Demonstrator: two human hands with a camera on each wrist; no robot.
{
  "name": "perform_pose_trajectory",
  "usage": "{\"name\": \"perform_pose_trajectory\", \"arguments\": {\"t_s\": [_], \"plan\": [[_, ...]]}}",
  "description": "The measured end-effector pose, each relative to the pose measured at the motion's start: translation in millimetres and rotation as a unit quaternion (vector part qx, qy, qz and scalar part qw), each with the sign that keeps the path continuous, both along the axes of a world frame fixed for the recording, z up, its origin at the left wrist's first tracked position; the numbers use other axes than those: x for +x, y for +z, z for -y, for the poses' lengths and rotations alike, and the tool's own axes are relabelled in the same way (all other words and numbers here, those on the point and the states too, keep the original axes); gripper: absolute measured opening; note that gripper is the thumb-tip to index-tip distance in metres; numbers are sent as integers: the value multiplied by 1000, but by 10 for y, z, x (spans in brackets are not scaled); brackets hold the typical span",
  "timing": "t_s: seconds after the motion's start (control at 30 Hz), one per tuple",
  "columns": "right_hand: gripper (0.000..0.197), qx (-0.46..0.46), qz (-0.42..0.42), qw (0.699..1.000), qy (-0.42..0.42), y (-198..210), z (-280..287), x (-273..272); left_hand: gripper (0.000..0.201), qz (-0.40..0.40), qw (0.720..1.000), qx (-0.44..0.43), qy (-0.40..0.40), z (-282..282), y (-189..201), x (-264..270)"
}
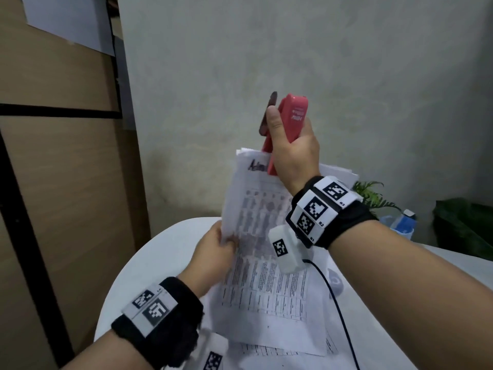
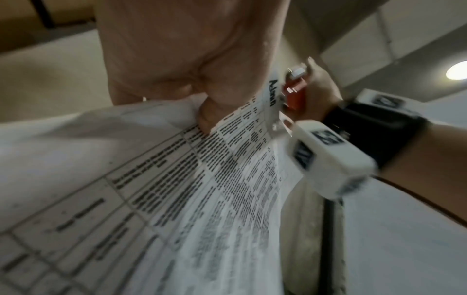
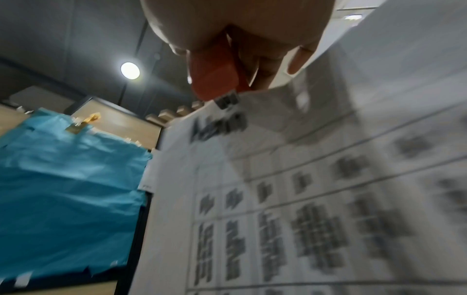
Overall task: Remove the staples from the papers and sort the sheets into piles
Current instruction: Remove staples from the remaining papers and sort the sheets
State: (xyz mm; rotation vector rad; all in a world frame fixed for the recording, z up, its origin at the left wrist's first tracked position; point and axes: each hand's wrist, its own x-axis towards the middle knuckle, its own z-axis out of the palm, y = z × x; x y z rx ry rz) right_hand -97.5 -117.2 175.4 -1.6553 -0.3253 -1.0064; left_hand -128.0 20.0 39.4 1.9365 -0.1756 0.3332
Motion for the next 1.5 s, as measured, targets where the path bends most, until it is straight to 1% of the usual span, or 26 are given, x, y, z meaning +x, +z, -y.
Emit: {"name": "perform_pose_trajectory", "arguments": {"t_s": [0.07, 0.17, 0.23, 0.3, 0.33, 0.37, 0.43, 0.53, 0.6, 0.63, 0.7, 0.77, 0.8, 0.83, 0.87, 0.9, 0.93, 0.97, 1.03, 1.1, 1.13, 1.2, 1.27, 1.33, 1.43, 1.5], "plan": [[38, 12, 0, 999, -32, -12, 92, 14, 21, -20, 999, -28, 29, -191, 37, 63], [36, 0, -7, 998, -54, -93, 279, 25, 26, -62, 995, -43, 71, -592, 98, 215], [38, -33, -58, 997, -30, -228, 428, 61, 26, -88, 989, -45, 108, -841, 128, 327], [44, -76, -149, 986, 21, -400, 543, 69, 27, -119, 980, -41, 156, -1066, 124, 430], [45, -103, -207, 972, 49, -491, 580, 50, 28, -133, 975, -19, 177, -1174, 100, 490], [43, -129, -265, 953, 74, -598, 611, 31, 29, -150, 968, 26, 198, -1268, 78, 535], [34, -178, -342, 916, 111, -822, 653, -9, 29, -177, 949, 129, 225, -1460, -2, 624], [42, -276, -404, 864, 115, -1177, 712, 7, 24, -229, 911, 263, 219, -1682, -122, 713], [41, -347, -452, 816, 98, -1355, 732, 19, 25, -269, 876, 340, 212, -1811, -222, 764], [42, -373, -476, 791, 95, -1418, 737, 13, 26, -288, 861, 362, 211, -1868, -270, 795], [42, -407, -513, 750, 96, -1511, 736, -17, 26, -316, 841, 392, 200, -1955, -367, 847], [42, -426, -544, 717, 96, -1590, 752, -29, 26, -332, 828, 405, 199, -1979, -419, 882], [40, -421, -565, 703, 102, -1635, 768, -26, 29, -334, 829, 398, 207, -1955, -422, 889], [37, -410, -590, 687, 110, -1664, 779, -38, 36, -326, 836, 385, 215, -1928, -428, 917], [37, -412, -607, 671, 110, -1691, 788, -57, 46, -304, 845, 381, 223, -1884, -433, 949], [39, -433, -608, 657, 102, -1707, 806, -65, 53, -274, 851, 391, 221, -1813, -419, 972], [44, -461, -604, 644, 88, -1705, 823, -80, 54, -237, 858, 406, 207, -1716, -393, 984], [46, -480, -598, 637, 81, -1705, 844, -83, 49, -207, 864, 423, 179, -1573, -347, 969], [43, -468, -613, 631, 90, -1708, 908, -95, 33, -176, 878, 434, 101, -1216, -266, 886], [44, -464, -620, 625, 94, -1711, 980, -129, 24, -180, 881, 437, 13, -840, -238, 792], [45, -473, -618, 622, 89, -1717, 1016, -143, 25, -199, 876, 439, -27, -674, -249, 745], [44, -484, -611, 621, 78, -1728, 1087, -181, 31, -250, 847, 462, -87, -404, -323, 675], [42, -484, -609, 624, 77, -1729, 1143, -231, 37, -290, 816, 488, -110, -216, -404, 620], [43, -470, -611, 632, 79, -1745, 1201, -272, 35, -305, 807, 495, -106, -100, -460, 599], [40, -447, -616, 642, 87, -1777, 1249, -338, 26, -323, 819, 466, -86, -21, -488, 594], [43, -451, -609, 646, 85, -1802, 1262, -350, 27, -332, 831, 441, -69, -3, -489, 616]]}}
